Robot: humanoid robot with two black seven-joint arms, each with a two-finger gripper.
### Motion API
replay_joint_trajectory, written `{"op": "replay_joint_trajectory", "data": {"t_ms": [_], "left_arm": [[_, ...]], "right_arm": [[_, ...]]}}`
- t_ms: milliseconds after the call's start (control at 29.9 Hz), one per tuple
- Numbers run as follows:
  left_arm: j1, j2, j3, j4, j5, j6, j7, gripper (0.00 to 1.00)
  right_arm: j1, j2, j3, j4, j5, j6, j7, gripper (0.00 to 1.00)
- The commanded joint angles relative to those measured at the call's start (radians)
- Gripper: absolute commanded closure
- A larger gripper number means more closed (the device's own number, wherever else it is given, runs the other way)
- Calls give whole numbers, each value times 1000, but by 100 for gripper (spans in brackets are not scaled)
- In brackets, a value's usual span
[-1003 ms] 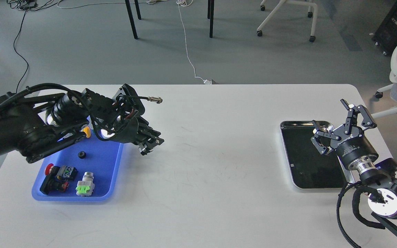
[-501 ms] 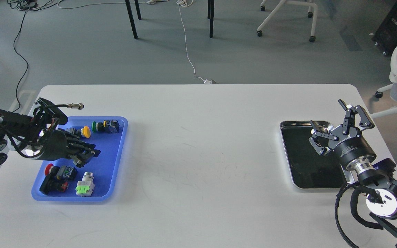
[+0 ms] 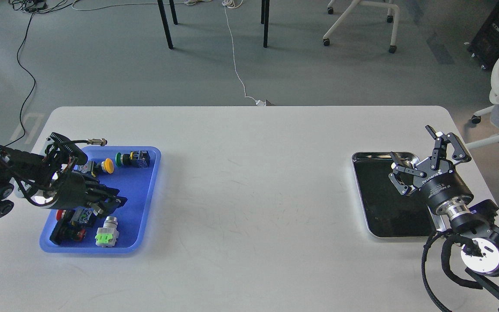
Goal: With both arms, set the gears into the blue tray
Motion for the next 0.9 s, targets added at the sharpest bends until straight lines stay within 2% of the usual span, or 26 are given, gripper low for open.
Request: {"op": "replay_joint_trajectory", "data": {"t_ms": [0, 167, 201, 301, 401, 535, 635, 769, 869], "left_arm": [[-1, 1, -17, 5, -5, 2, 0, 14], [0, 2, -106, 3, -43, 3, 0, 7], [0, 1, -132, 3, -82, 3, 0, 2], [3, -13, -175, -4, -289, 14, 0, 2], [16, -48, -187, -6, -599, 74, 0, 2], [80, -120, -235, -17, -1015, 213, 0, 2], [170, -206, -371, -23, -1146, 273, 0, 2], [333, -367, -642, -21, -1166, 264, 0, 2], [436, -494, -830, -21, -1186, 232, 68, 2]], "right_arm": [[0, 0, -1, -1, -3, -1, 0, 3], [8, -3, -11, -1, -13, 1, 0, 1], [11, -3, -14, -3, -18, 1, 0, 1], [18, -5, -15, -1, -21, -1, 0, 1], [38, -8, -17, 3, -24, -2, 0, 1], [90, -15, -54, 8, -30, -5, 0, 1], [138, -28, -66, 0, -32, -5, 0, 1], [164, -23, -66, -3, -33, -1, 0, 1], [163, -12, -66, -4, -41, -1, 0, 1]]}}
